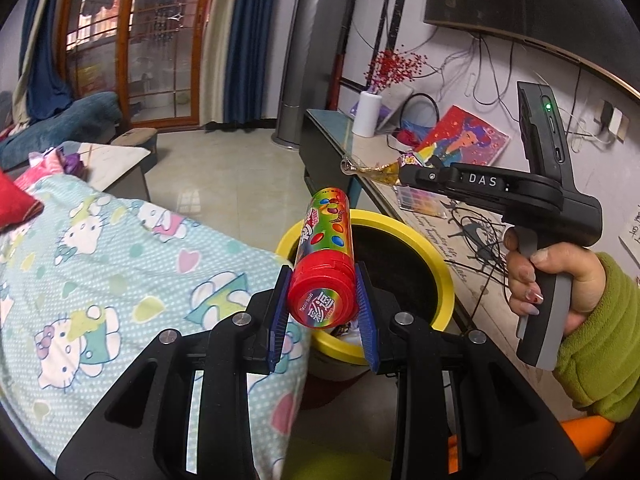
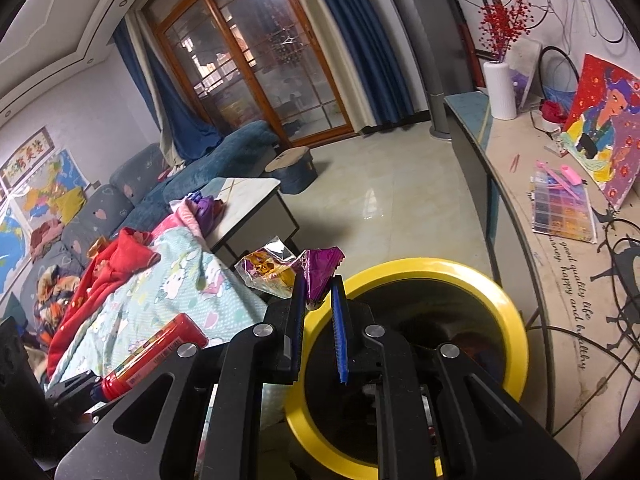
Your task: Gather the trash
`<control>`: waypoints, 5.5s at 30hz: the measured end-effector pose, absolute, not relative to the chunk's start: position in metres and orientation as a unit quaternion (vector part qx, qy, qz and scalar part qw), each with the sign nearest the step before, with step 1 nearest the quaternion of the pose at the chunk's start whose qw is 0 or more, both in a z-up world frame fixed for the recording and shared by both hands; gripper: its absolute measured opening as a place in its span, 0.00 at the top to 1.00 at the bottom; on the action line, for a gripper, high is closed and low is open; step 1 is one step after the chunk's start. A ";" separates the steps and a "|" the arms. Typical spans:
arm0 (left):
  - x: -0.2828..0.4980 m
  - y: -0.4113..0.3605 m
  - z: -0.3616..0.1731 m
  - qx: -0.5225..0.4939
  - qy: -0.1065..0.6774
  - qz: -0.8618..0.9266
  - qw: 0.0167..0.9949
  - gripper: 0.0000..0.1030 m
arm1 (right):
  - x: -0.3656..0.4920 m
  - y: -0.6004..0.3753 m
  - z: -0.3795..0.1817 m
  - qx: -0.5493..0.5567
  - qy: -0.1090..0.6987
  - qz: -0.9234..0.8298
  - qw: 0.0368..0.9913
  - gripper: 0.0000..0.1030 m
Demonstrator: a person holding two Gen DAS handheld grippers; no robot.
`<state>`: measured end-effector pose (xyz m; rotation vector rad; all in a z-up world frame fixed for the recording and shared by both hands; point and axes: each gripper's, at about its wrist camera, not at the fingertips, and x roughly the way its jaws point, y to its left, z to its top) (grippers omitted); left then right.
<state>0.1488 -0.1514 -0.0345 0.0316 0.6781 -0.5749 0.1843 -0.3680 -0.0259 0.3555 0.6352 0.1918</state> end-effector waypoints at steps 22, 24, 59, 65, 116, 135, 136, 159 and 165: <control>0.152 -0.200 -0.060 0.053 0.363 -0.305 0.879 0.77 | 0.174 -0.423 -0.062 0.183 0.333 0.035 0.924 0.88; 0.152 -0.204 -0.063 0.057 0.367 -0.306 0.876 0.77 | 0.175 -0.426 -0.066 0.187 0.338 0.033 0.922 0.88; 0.187 -0.218 -0.080 0.049 0.400 -0.276 0.873 0.34 | 0.170 -0.442 -0.091 0.194 0.364 0.028 0.911 0.57; 0.184 -0.199 -0.074 0.037 0.394 -0.255 0.883 0.20 | 0.163 -0.425 -0.082 0.174 0.356 0.035 0.918 0.42; 0.040 -0.007 -0.011 -0.044 0.213 -0.066 0.974 0.11 | 0.041 -0.212 -0.014 0.004 0.176 0.079 0.981 0.06; 0.036 -0.003 -0.008 -0.055 0.208 -0.062 0.974 0.11 | 0.050 -0.208 -0.022 0.007 0.201 0.075 0.977 0.06; 0.036 -0.004 -0.007 -0.055 0.209 -0.062 0.974 0.11 | 0.049 -0.208 -0.021 0.007 0.200 0.076 0.977 0.06; 0.037 -0.002 -0.008 -0.056 0.210 -0.061 0.974 0.11 | 0.050 -0.208 -0.022 0.009 0.202 0.070 0.977 0.06; 0.036 -0.002 -0.009 -0.057 0.210 -0.060 0.974 0.11 | 0.050 -0.208 -0.021 0.008 0.200 0.070 0.977 0.06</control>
